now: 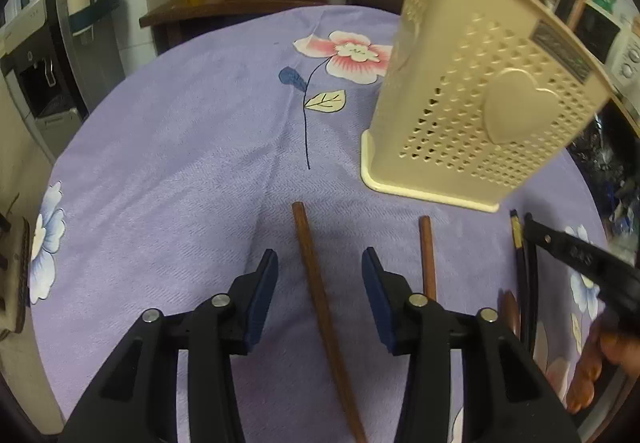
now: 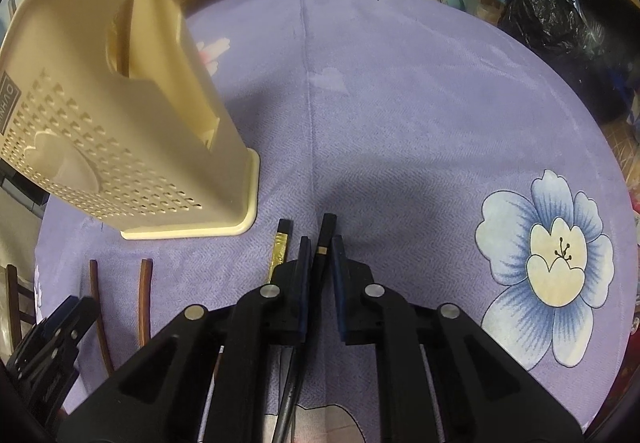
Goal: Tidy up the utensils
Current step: 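Close the left gripper on a brown chopstick while the right gripper grasps a black chopstick, then drop the brown chopstick into the holder with the left gripper while the right gripper carries the black chopstick over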
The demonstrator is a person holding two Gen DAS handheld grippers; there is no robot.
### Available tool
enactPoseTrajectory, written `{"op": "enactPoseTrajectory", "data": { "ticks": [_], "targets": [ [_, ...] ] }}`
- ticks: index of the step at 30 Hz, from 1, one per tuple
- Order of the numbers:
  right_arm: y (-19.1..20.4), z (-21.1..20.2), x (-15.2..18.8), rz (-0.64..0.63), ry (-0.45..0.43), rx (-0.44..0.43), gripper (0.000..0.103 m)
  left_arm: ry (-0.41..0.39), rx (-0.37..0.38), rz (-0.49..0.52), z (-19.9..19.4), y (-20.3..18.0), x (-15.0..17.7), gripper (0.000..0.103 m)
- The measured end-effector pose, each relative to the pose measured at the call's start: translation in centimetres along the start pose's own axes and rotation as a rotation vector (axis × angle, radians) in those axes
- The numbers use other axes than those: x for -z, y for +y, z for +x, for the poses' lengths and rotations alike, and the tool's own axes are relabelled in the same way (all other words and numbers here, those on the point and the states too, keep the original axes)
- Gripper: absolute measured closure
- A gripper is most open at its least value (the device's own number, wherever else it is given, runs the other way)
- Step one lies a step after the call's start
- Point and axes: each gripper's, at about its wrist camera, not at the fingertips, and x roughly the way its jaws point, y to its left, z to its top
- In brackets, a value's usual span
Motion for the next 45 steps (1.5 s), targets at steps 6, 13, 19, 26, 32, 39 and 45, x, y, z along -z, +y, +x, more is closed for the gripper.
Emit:
{"op": "enactPoseTrajectory", "data": {
  "ticks": [6, 13, 19, 26, 32, 39, 45],
  "targets": [
    [-0.3, 0.0, 0.0, 0.01, 0.003, -0.012, 0.092, 0.009, -0.052, -0.022, 0.8, -0.4, -0.4, 0.072],
    [-0.4, 0.0, 0.1, 0.023, -0.004, -0.016, 0.092, -0.01, -0.098, -0.015, 1.0, -0.8, -0.2, 0.093],
    [-0.6, 0.0, 0.1, 0.045, -0.011, -0.032, 0.092, -0.017, -0.089, -0.023, 1.2, -0.7, -0.5, 0.094],
    [-1.0, -0.3, -0.1, 0.069, -0.034, -0.135, 0.094, -0.049, -0.049, -0.03, 0.5, -0.4, -1.0, 0.094],
    [-1.4, -3.5, -0.3, 0.069, -0.11, -0.229, 0.094, -0.139, 0.002, -0.015, -3.1, -0.5, -1.6, 0.094],
    [-1.1, -11.2, -1.1, -0.032, -0.261, -0.309, 0.094, -0.295, 0.052, 0.02, -10.5, -0.4, -2.5, 0.095],
    [-0.5, -16.8, -1.5, -0.152, -0.393, -0.297, 0.095, -0.388, 0.08, 0.026, -14.7, 0.2, -3.4, 0.095]
  ]
}}
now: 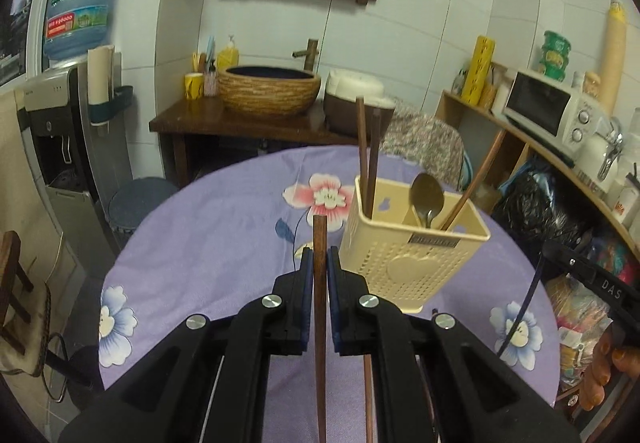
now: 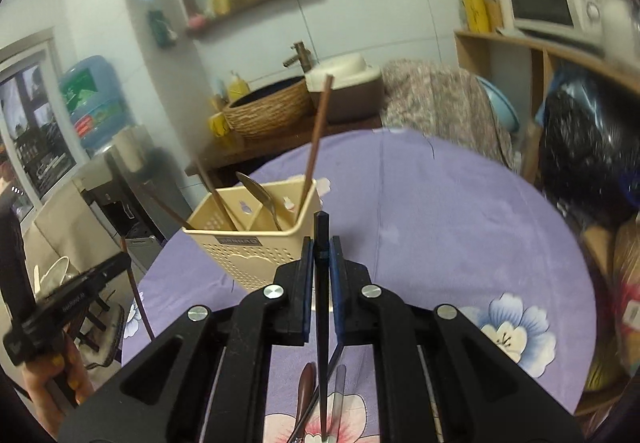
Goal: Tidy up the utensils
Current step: 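Drop the brown chopstick into the holder with the left gripper while the right gripper carries the black chopstick over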
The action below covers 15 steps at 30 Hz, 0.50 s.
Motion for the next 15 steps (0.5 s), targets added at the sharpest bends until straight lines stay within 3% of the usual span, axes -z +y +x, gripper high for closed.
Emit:
{"op": "enactPoseTrajectory", "data": {
  "ticks": [5, 15],
  "targets": [
    [0.6, -2.1, -1.0, -0.034, -0.049, -0.01, 0.095, -0.05, 0.004, 0.007, -1.5, -0.2, -0.6, 0.095],
    [0.9, -2.6, -1.6, -0.078, -0.059, 0.0, 0.095, -0.083, 0.004, 0.007, -2.3, -0.2, -1.3, 0.095]
  ]
}}
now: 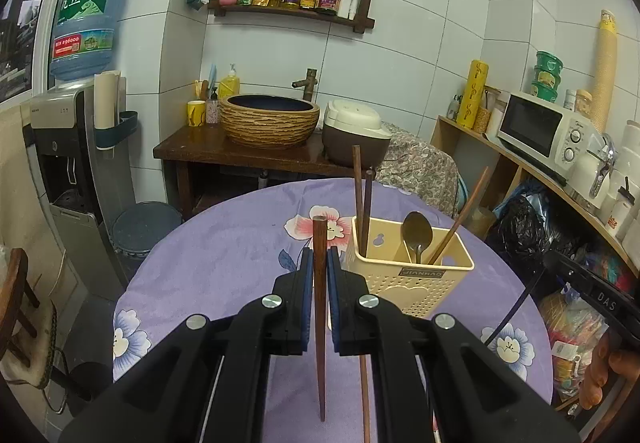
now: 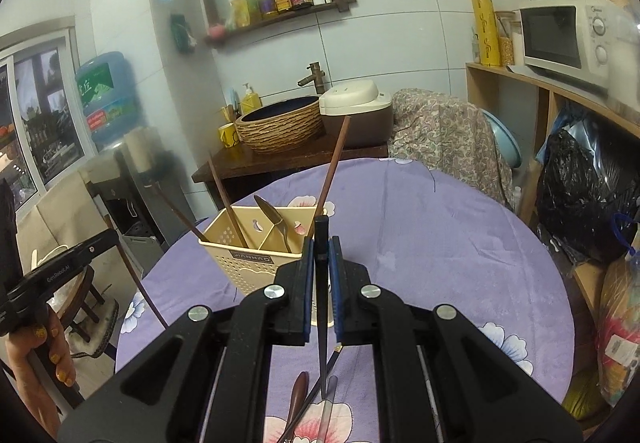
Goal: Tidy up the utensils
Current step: 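Drop the brown chopstick into the holder with the left gripper while the right gripper carries the black chopstick over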
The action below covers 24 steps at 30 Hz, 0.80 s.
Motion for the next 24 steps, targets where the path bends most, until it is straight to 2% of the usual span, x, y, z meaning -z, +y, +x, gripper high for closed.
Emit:
{"op": "enactPoseTrajectory", "data": {
  "ticks": [5, 8, 12, 14, 19, 24],
  "targets": [
    [0.3, -0.4, -0.5, -0.014, -0.002, -0.005, 0.095, -0.004, 0.037, -0.016, -0.9, 0.1, -1.0, 0.095],
    [0.5, -1.0, -1.8, -0.021, -0.009, -0.023, 0.095, -0.015, 0.086, -0.024, -1.8, -0.1, -2.6, 0.095],
    [1.4, -2.2, -5.0, -0.03, -0.032, -0.059, 0.095, -0.022, 0.195, -0.042, -3.0, -0.7, -6.5, 0.095],
    [2.0, -2.9, -7.0, -0.029, -0.052, -0.078, 0.095, -0.047, 0.216, -0.04, -3.6, -1.4, -8.4, 0.095],
    [3.9, -3.9, -12.1, -0.039, -0.129, -0.072, 0.095, -0.122, 0.199, -0.039, -3.7, -3.8, -13.6, 0.095],
    [4.9, -2.9, -15.1, -0.02, -0.168, -0.026, 0.095, -0.158, 0.135, -0.035, -2.0, -5.5, -15.7, 0.095]
  ]
}}
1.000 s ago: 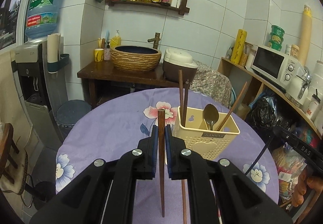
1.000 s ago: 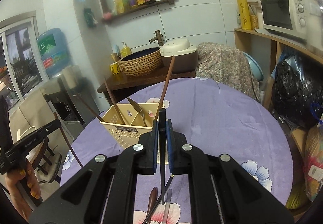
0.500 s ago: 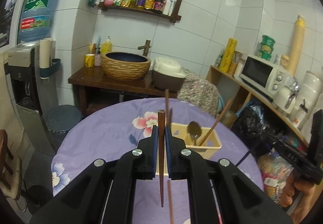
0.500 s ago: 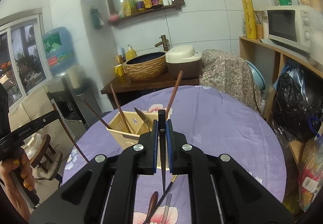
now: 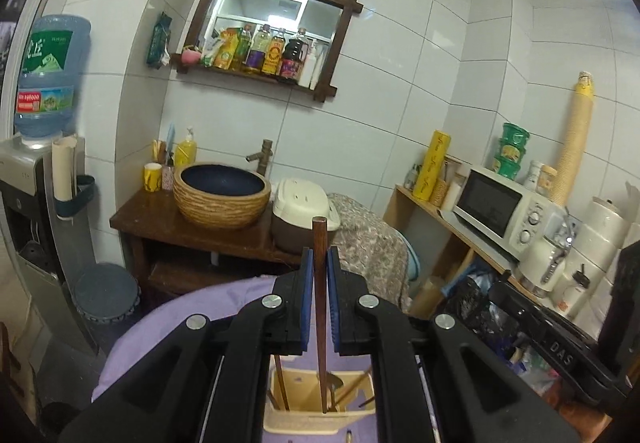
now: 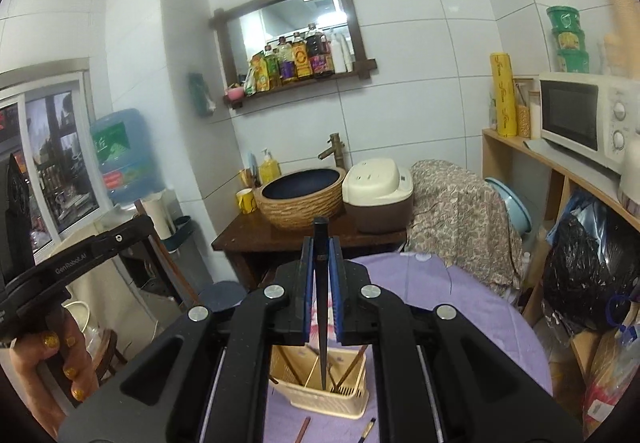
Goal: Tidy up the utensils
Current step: 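Drop the brown chopstick into the holder with the left gripper while the right gripper carries the black chopstick over, then lower the black chopstick into the holder and open the right gripper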
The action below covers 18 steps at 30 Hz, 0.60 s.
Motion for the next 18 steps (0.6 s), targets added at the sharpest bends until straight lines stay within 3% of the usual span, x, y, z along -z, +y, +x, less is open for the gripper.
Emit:
{"op": "enactPoseTrajectory", "data": {
  "ticks": [5, 18],
  "targets": [
    [-0.2, 2.6, 0.7, 0.009, 0.02, 0.033, 0.095, 0.038, -0.049, 0.014, 3.1, -0.6, 1.2, 0.095],
    [-2.4, 6.9, 7.8, 0.029, 0.143, 0.051, 0.095, 0.19, -0.091, 0.085, 7.4, -0.1, 9.0, 0.095]
  ]
}}
